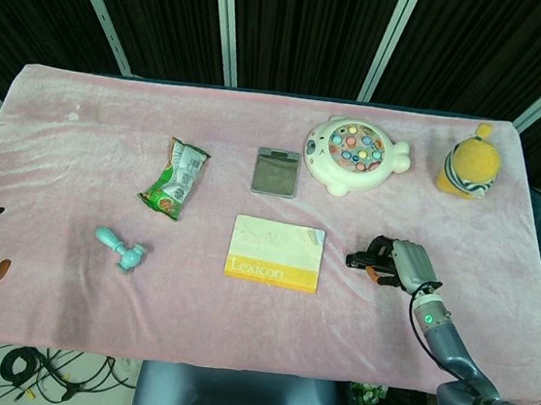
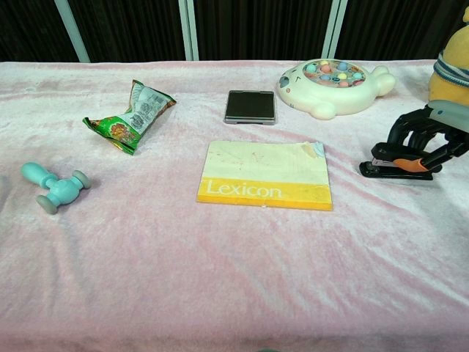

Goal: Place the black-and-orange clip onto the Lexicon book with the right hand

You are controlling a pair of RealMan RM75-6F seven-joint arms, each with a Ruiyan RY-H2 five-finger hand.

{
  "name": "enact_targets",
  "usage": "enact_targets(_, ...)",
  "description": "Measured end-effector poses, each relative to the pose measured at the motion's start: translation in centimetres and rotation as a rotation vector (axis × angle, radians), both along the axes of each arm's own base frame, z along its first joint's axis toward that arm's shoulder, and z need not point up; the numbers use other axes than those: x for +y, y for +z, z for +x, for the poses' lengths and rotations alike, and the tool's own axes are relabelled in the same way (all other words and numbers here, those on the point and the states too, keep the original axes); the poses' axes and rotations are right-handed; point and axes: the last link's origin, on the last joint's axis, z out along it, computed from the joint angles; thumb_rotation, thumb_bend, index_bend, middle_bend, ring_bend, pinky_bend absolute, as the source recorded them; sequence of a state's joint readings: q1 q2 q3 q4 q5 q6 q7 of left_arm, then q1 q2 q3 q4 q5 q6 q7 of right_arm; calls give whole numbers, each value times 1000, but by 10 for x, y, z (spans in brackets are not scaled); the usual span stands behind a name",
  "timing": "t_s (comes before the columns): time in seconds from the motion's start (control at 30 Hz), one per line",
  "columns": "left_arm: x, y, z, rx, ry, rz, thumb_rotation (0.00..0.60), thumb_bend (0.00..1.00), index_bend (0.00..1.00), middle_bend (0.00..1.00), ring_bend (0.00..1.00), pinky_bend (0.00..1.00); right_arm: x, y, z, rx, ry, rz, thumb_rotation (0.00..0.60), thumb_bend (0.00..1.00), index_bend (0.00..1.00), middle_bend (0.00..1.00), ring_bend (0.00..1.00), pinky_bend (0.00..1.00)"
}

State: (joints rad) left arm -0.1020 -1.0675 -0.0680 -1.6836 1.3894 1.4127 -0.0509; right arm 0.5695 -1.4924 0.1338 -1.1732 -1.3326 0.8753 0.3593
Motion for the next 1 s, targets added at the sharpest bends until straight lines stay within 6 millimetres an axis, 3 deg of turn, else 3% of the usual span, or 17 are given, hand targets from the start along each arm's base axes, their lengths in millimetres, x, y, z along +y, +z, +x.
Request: enact_targets(1.0,1,0,0,4,2,-3,600,314,163,31,0,140,1,-1,-2,17,1,-10,600,355,531,466,469,383)
